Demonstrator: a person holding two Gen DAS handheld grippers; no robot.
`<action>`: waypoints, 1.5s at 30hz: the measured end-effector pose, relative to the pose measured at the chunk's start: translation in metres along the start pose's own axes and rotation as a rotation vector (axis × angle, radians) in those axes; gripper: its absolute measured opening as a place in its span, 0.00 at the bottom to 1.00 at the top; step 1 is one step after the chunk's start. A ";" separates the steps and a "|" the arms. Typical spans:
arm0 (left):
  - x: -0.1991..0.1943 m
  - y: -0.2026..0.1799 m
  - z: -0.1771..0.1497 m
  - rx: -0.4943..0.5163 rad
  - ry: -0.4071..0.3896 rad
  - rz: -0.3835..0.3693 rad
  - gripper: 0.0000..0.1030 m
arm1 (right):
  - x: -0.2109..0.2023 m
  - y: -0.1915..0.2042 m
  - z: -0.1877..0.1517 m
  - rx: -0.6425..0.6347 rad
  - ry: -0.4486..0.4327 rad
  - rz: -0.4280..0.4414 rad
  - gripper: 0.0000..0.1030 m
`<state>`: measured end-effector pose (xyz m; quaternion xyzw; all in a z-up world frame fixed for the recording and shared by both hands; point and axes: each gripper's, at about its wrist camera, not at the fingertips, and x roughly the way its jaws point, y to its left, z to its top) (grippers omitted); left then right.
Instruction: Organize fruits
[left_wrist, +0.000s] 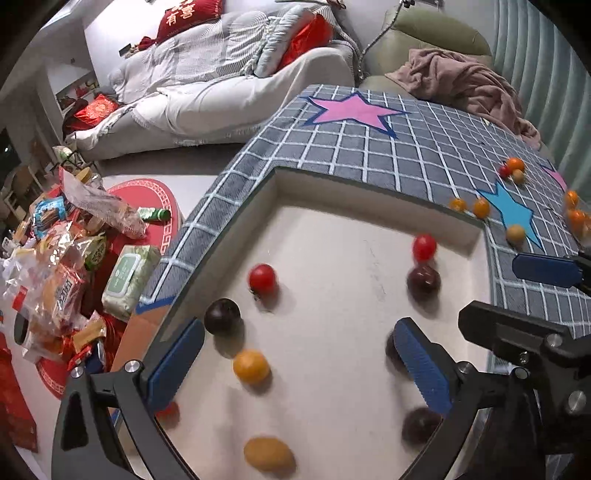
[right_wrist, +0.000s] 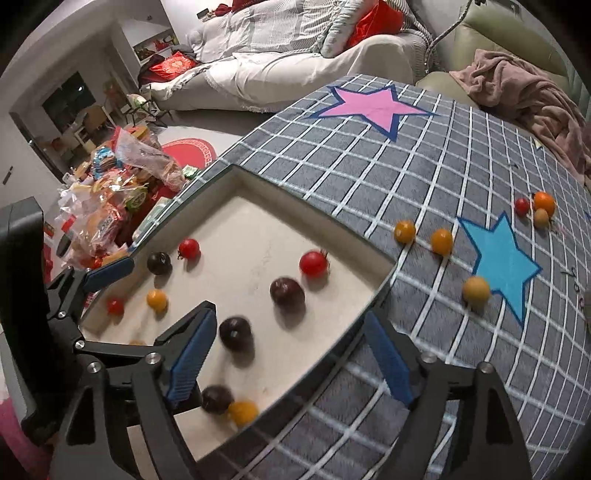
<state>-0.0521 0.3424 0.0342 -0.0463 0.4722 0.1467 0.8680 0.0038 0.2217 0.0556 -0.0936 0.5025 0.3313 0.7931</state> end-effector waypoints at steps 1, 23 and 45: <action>-0.003 0.001 -0.002 -0.004 0.004 -0.001 1.00 | -0.002 0.001 -0.003 0.002 0.005 -0.002 0.87; -0.063 -0.006 -0.053 -0.025 0.003 0.019 1.00 | -0.054 0.021 -0.047 -0.009 -0.018 -0.052 1.00; -0.082 -0.007 -0.069 0.002 -0.006 0.045 1.00 | -0.064 0.036 -0.056 -0.044 -0.022 -0.060 1.00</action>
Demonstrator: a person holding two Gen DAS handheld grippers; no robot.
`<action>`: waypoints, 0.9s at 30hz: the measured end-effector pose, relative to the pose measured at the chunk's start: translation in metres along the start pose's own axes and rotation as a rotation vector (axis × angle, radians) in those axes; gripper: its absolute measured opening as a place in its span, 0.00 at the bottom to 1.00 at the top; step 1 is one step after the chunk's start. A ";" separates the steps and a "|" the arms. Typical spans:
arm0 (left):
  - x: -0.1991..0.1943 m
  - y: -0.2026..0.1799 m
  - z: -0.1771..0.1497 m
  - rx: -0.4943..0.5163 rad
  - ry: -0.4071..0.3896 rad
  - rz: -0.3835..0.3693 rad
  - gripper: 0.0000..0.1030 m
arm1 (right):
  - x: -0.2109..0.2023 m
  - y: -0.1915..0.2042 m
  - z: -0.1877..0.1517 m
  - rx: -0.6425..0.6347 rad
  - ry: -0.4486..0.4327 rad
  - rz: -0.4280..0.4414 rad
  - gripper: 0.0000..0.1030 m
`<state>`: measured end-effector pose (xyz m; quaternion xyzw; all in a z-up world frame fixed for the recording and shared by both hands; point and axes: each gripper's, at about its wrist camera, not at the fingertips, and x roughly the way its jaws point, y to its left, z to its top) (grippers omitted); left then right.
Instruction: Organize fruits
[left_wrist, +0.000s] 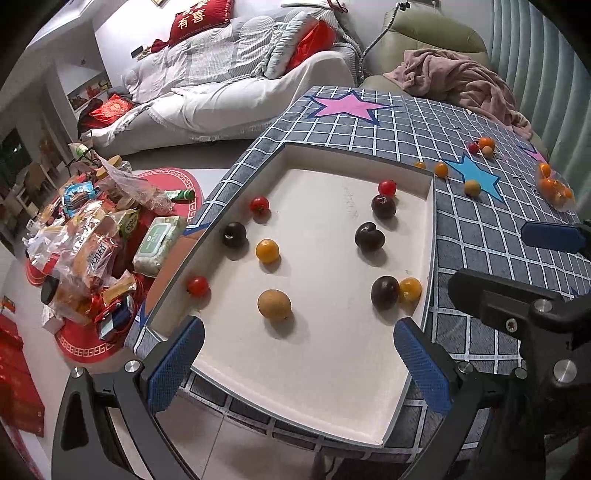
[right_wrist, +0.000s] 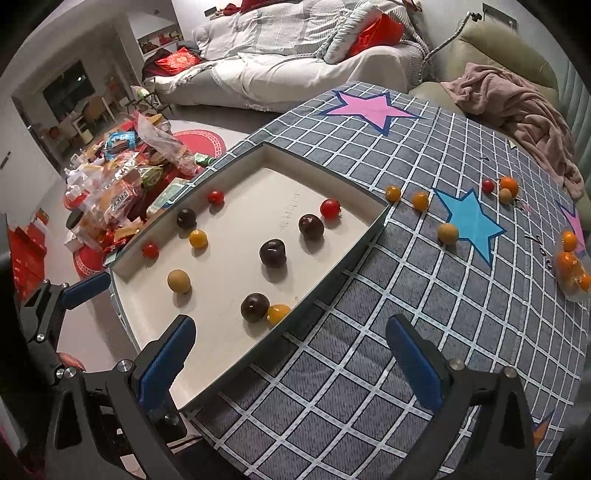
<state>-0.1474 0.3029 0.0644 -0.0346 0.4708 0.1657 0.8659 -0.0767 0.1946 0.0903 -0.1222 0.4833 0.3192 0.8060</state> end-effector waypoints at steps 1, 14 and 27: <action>0.000 0.000 0.000 -0.001 0.000 -0.001 1.00 | 0.000 0.000 0.000 -0.002 -0.001 -0.001 1.00; -0.005 0.000 -0.003 0.003 -0.006 -0.003 1.00 | -0.005 0.003 0.000 -0.006 -0.007 -0.001 1.00; -0.007 0.001 -0.005 0.004 -0.007 -0.002 1.00 | -0.007 0.005 -0.001 -0.009 -0.008 -0.003 1.00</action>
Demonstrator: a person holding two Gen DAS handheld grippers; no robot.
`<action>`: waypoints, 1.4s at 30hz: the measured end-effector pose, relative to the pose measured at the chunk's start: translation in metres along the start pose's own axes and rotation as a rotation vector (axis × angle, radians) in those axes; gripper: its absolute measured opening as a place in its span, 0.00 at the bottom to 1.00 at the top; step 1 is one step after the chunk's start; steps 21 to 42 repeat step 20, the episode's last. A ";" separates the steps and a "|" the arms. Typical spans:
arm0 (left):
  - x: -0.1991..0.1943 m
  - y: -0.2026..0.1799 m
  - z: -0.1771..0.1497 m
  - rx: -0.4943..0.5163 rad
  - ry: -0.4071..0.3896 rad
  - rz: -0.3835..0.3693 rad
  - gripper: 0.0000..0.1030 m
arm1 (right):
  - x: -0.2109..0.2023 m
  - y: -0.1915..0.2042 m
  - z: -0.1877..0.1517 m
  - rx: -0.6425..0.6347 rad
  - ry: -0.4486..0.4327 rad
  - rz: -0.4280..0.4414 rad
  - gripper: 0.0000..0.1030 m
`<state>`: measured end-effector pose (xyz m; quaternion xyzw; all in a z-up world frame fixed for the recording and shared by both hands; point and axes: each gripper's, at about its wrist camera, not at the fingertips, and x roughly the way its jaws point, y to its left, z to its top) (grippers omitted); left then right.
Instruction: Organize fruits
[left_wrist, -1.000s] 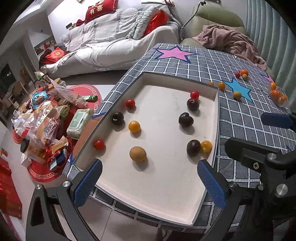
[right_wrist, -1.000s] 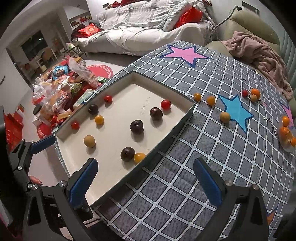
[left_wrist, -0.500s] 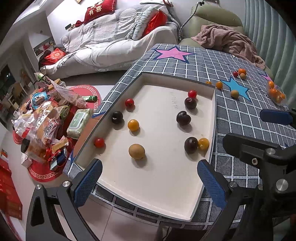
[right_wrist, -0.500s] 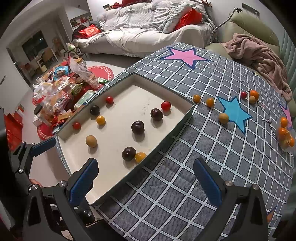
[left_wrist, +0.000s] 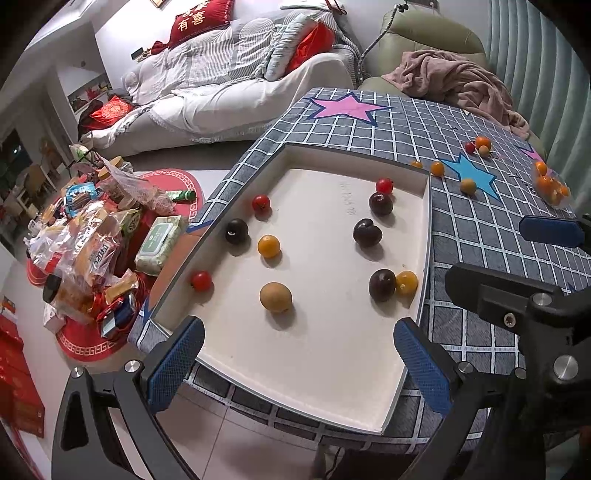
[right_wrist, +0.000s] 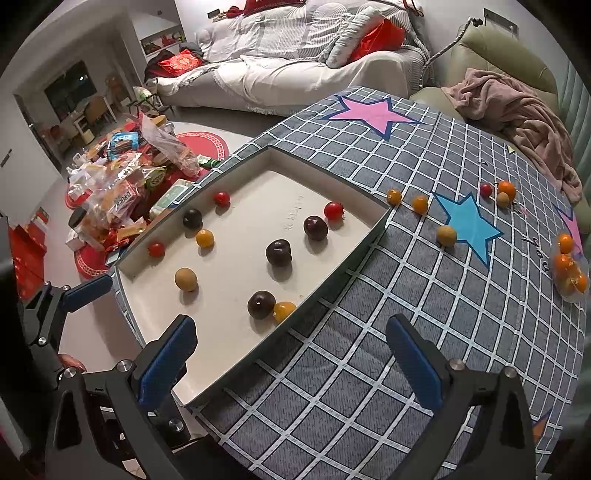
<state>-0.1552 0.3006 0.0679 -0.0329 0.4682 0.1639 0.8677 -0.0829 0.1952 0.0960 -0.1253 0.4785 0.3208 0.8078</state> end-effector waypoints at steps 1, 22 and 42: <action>0.000 0.000 0.000 -0.001 0.000 0.001 1.00 | 0.001 0.000 0.000 0.001 0.000 0.000 1.00; -0.003 0.005 -0.005 -0.018 -0.001 -0.008 1.00 | -0.005 0.007 -0.003 -0.016 -0.004 -0.003 1.00; -0.003 0.005 -0.005 -0.018 -0.001 -0.008 1.00 | -0.005 0.007 -0.003 -0.016 -0.004 -0.003 1.00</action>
